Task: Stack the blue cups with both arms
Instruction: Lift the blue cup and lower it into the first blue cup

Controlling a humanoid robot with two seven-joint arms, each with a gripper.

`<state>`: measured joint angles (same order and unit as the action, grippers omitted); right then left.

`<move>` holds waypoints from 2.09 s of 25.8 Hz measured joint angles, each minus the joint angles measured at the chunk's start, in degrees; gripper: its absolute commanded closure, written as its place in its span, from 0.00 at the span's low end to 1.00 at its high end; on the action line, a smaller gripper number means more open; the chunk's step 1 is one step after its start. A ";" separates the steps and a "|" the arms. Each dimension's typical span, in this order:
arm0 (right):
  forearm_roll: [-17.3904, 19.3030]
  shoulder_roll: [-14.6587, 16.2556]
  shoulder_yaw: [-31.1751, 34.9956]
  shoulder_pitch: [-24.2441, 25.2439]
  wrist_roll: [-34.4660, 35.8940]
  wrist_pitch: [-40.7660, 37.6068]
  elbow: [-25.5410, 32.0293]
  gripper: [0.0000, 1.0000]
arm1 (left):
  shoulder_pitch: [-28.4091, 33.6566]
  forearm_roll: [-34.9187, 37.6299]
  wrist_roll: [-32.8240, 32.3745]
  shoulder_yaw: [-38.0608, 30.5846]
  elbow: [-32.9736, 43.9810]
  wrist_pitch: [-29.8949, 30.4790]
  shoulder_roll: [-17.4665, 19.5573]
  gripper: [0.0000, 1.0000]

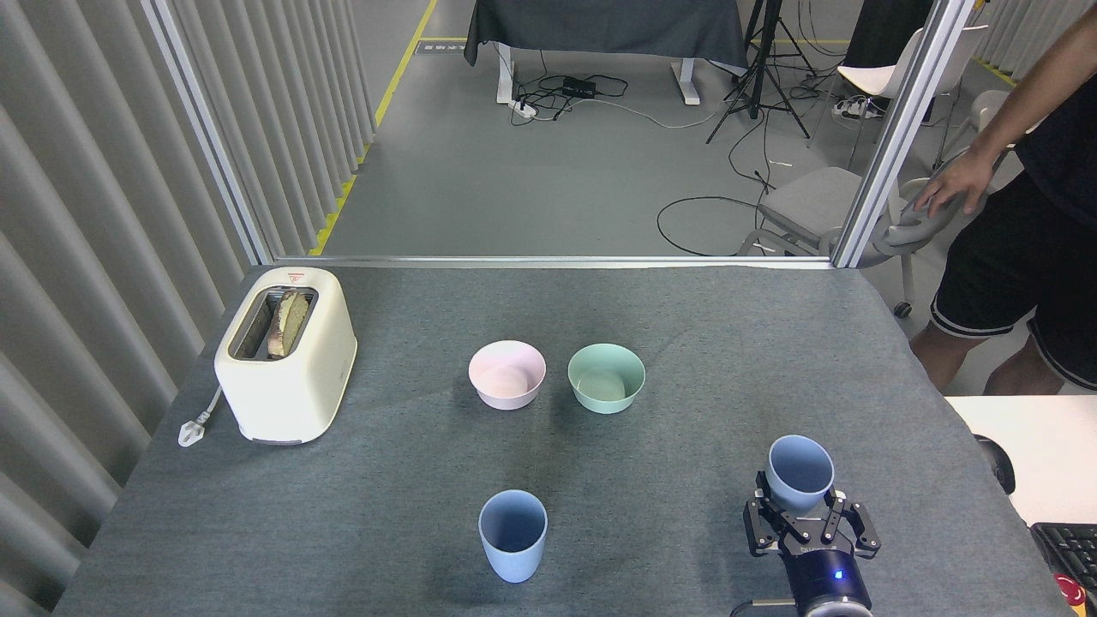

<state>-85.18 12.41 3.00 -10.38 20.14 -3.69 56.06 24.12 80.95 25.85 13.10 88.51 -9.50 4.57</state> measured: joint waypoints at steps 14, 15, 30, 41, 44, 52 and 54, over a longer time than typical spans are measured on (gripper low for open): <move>-5.96 -11.45 -18.82 0.22 -8.11 3.09 17.79 0.37 | -0.21 -0.09 0.00 0.04 -0.27 -0.49 -0.13 0.00; -7.09 -12.65 -20.67 0.23 -8.58 3.27 18.16 0.36 | -0.23 -0.09 0.00 0.03 -0.27 -0.49 -0.15 0.00; -10.52 -17.27 -30.47 3.24 -14.37 4.37 22.26 0.32 | -0.57 -0.09 0.00 0.00 -0.27 -0.42 -0.24 0.00; -10.14 -17.12 -30.06 5.34 -18.35 3.92 23.90 0.31 | -0.66 -0.09 0.00 0.00 -0.28 -0.36 -0.16 0.00; -10.05 -17.08 -29.98 5.77 -18.43 3.86 23.90 0.31 | -0.66 -0.09 0.00 0.00 -0.29 -0.36 -0.19 0.00; -10.01 -17.09 -29.93 7.90 -18.33 3.78 23.83 0.29 | -0.66 -0.09 0.00 0.00 -0.29 -0.36 -0.19 0.00; -10.01 -17.07 -29.85 8.22 -18.01 3.78 23.81 0.25 | -0.68 -0.09 0.00 0.00 -0.29 -0.36 -0.22 0.00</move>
<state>-95.19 -4.66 -26.85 -2.15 2.13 0.09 79.87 23.44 80.86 25.85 13.10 88.22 -9.86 4.35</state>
